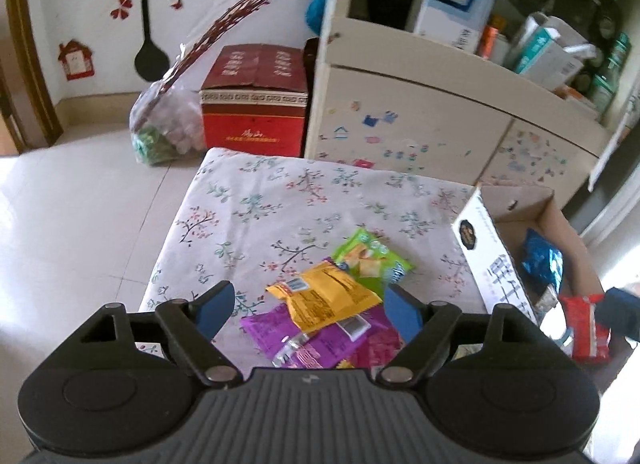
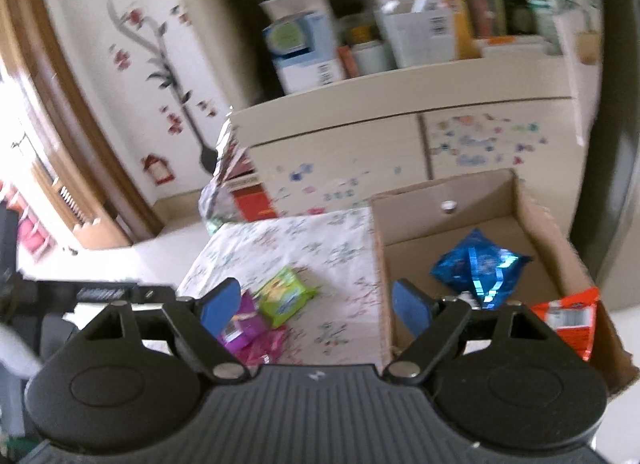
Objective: Organize snacks
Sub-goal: 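Move the left tool to the yellow packet while the right tool approaches the yellow waffle packet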
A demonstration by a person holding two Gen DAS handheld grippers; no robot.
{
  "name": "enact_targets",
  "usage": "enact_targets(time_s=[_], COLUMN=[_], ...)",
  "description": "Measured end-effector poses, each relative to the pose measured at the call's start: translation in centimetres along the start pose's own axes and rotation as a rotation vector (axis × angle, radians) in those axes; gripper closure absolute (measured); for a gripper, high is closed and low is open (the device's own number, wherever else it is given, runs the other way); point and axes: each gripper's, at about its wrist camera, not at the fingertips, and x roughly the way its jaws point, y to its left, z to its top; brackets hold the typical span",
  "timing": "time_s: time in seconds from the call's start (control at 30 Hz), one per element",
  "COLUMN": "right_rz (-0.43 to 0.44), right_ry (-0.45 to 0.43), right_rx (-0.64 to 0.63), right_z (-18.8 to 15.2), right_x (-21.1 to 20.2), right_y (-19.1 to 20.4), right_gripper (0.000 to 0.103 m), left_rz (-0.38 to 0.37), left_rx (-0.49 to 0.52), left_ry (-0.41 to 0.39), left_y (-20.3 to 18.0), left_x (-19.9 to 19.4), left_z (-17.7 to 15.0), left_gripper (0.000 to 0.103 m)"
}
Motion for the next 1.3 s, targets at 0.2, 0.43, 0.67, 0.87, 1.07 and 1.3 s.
enact_targets(time_s=[0.2, 0.43, 0.67, 0.87, 1.07, 1.3], right_rz=[0.034, 0.065, 0.104, 0.124, 0.144, 0.137], right_ry=[0.053, 0.104, 0.153, 0.219, 0.255, 0.254], right_rx=[-0.084, -0.171, -0.271, -0.378, -0.473, -0.549], right_z=[-1.6, -3.1, -4.8, -6.8, -8.6, -9.8], right_x=[1.5, 2.8, 4.5, 6.8, 8.7, 9.9], right_y=[2.5, 4.1, 5.7, 7.3, 8.8, 10.0], right_gripper=[0.019, 0.019, 0.019, 0.02, 0.02, 0.02], left_rz=[-0.029, -0.045, -0.039, -0.084, -0.078, -0.025], left_rx=[-0.049, -0.101, -0.155, -0.243, -0.21, -0.159], left_ry=[0.012, 0.069, 0.12, 0.144, 0.181, 0.208], left_y=[0.7, 0.9, 1.8, 2.5, 1.5, 1.7], left_x=[2.0, 4.8, 7.0, 8.6, 10.4, 11.5], left_z=[0.0, 0.3, 0.6, 1.3, 1.3, 0.7], left_gripper=[0.017, 0.016, 0.014, 0.012, 0.01, 0.01])
